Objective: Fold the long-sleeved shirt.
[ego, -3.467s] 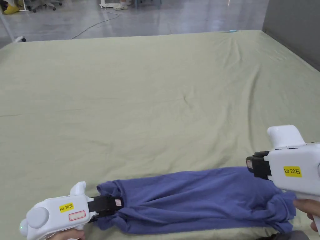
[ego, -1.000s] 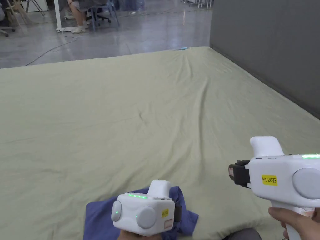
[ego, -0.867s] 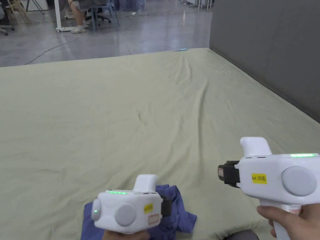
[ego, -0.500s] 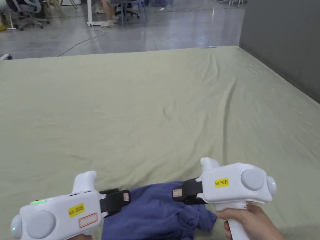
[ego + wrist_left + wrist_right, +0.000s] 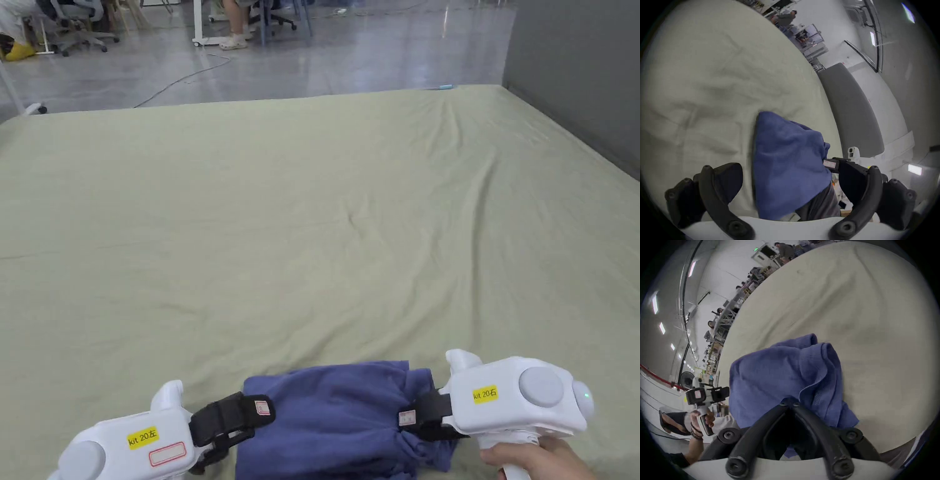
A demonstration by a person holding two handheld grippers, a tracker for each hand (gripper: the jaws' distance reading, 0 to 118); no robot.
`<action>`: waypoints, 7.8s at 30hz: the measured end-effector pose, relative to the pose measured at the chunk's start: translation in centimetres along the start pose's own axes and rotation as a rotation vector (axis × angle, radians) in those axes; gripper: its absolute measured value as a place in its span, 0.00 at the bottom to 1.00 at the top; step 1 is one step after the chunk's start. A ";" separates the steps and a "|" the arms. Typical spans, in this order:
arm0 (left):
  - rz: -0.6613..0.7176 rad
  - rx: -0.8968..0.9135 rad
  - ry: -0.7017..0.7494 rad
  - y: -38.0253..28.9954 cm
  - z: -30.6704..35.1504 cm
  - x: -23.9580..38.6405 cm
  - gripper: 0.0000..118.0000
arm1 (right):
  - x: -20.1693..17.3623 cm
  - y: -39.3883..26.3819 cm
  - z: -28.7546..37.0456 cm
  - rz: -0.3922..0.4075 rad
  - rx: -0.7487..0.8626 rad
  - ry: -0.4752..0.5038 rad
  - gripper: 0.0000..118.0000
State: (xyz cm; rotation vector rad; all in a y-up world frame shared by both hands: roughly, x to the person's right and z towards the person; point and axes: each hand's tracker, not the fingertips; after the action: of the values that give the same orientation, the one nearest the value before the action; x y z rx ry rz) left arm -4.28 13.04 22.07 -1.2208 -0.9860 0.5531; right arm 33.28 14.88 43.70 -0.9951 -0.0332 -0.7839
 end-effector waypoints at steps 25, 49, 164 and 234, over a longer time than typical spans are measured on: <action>-0.173 0.117 0.039 5.8 5.2 -1.1 0.07 | -19.0 3.8 -2.6 0.417 0.173 -0.230 0.00; -0.075 0.483 0.537 16.6 32.4 -18.9 1.00 | -47.0 -1.3 -26.0 0.852 0.151 0.011 0.00; -0.978 0.943 0.450 -3.4 0.7 21.2 1.00 | -10.4 0.3 14.3 0.518 1.114 -0.574 1.00; -0.893 0.916 0.491 -2.0 1.6 19.6 1.00 | -13.3 0.9 13.3 0.404 0.984 -0.538 1.00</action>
State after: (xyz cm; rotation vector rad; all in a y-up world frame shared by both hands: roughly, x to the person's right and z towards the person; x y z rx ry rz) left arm 3.80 29.04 30.31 -0.0205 -0.6227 -0.0507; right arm 28.33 32.94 45.75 -0.2178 -0.6071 -0.0501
